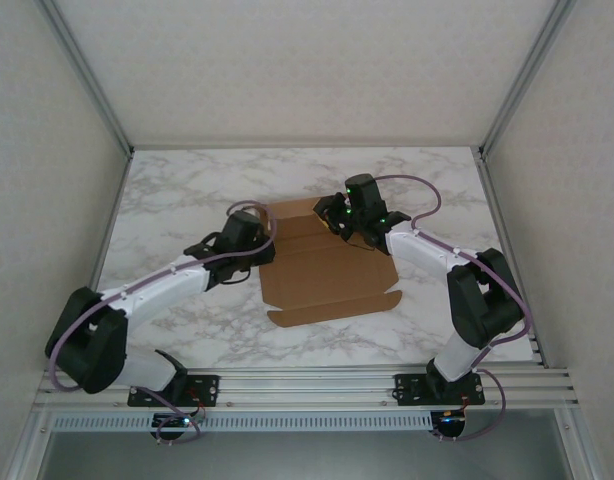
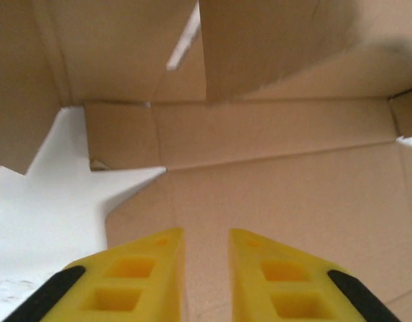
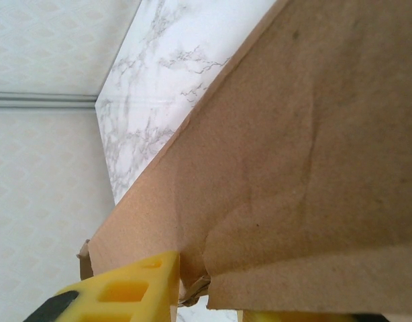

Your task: Fold the paper box

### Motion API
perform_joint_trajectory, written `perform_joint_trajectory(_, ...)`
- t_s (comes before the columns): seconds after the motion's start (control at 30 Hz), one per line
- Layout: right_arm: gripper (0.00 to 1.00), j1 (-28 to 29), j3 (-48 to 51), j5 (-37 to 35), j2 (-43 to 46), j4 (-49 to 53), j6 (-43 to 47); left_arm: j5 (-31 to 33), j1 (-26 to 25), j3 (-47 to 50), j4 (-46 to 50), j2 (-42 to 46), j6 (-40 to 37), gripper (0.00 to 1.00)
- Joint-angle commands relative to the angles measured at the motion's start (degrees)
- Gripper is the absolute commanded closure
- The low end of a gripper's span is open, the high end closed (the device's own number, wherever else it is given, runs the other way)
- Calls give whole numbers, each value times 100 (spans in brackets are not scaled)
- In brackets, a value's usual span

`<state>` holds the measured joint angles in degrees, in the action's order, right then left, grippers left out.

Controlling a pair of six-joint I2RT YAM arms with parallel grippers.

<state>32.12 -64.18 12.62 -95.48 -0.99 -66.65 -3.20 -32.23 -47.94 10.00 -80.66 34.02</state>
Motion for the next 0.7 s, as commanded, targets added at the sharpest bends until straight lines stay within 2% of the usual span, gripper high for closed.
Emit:
perform_joint_trajectory(0.0, 73, -19, -77, -167, -102, 146, 116, 57, -133, -221, -114, -303, -97, 83)
perform_joint_trajectory(0.07, 73, -13, -77, -169, -103, 162, 117, 230, -126, -301, -79, -496, -113, 90)
perform_joint_trajectory(0.3, 73, -17, -75, -178, -51, 244, 166, 597, 51, -478, -120, -909, -159, 94)
perform_joint_trajectory(0.53, 73, -15, -127, -206, 13, 389, 275, 545, 539, -372, -243, -893, -83, 93)
perform_joint_trajectory(0.67, 73, -16, -136, -129, -5, 359, 252, 383, 812, -369, -377, -1088, -42, 88)
